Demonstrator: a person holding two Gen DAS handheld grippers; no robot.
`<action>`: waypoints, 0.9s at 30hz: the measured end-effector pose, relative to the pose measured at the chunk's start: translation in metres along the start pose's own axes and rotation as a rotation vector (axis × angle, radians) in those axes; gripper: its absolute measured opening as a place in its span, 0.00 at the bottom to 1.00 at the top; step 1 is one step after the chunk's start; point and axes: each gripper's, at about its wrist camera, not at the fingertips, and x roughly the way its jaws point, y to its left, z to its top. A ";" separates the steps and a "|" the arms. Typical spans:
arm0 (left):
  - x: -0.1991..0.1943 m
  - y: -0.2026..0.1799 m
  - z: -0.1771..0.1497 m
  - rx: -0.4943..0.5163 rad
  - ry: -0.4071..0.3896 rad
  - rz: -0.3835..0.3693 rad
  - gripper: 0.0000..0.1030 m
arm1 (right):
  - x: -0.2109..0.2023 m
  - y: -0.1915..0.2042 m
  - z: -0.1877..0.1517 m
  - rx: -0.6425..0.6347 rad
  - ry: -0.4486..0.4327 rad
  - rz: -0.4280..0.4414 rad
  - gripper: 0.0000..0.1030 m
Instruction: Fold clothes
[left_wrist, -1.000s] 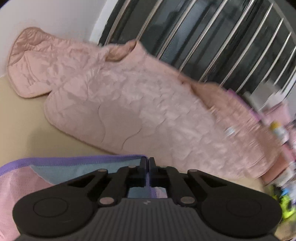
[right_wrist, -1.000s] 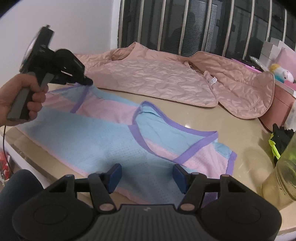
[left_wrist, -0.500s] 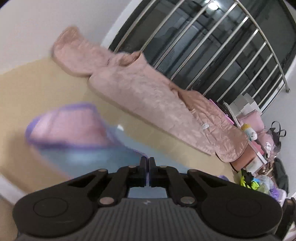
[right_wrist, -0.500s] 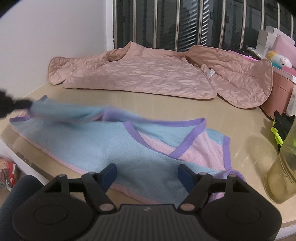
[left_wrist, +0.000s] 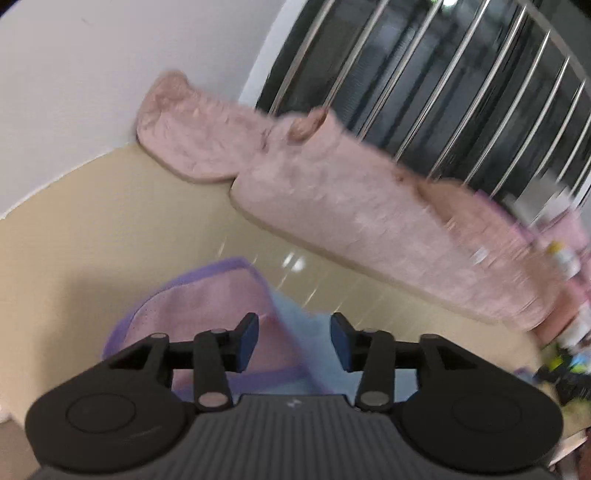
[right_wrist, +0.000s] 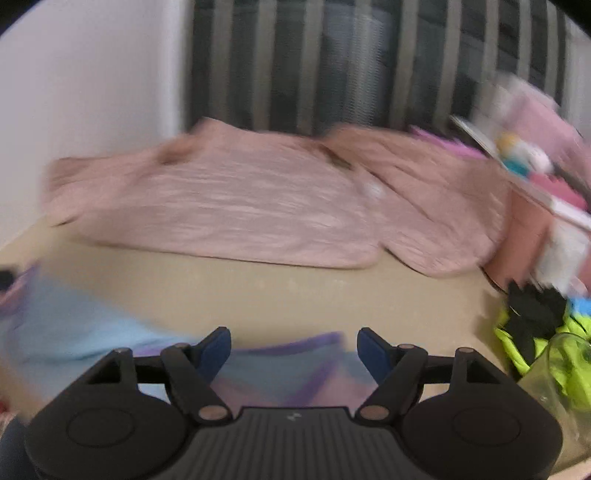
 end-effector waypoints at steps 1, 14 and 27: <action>0.007 0.000 0.000 0.005 0.008 0.006 0.45 | 0.010 -0.004 0.003 0.006 0.023 -0.049 0.72; 0.011 -0.010 -0.010 0.103 -0.026 0.053 0.47 | -0.065 0.000 -0.030 -0.012 -0.291 -0.137 0.02; 0.012 0.000 -0.004 0.045 -0.010 0.013 0.51 | -0.081 0.006 -0.103 -0.076 -0.205 -0.116 0.58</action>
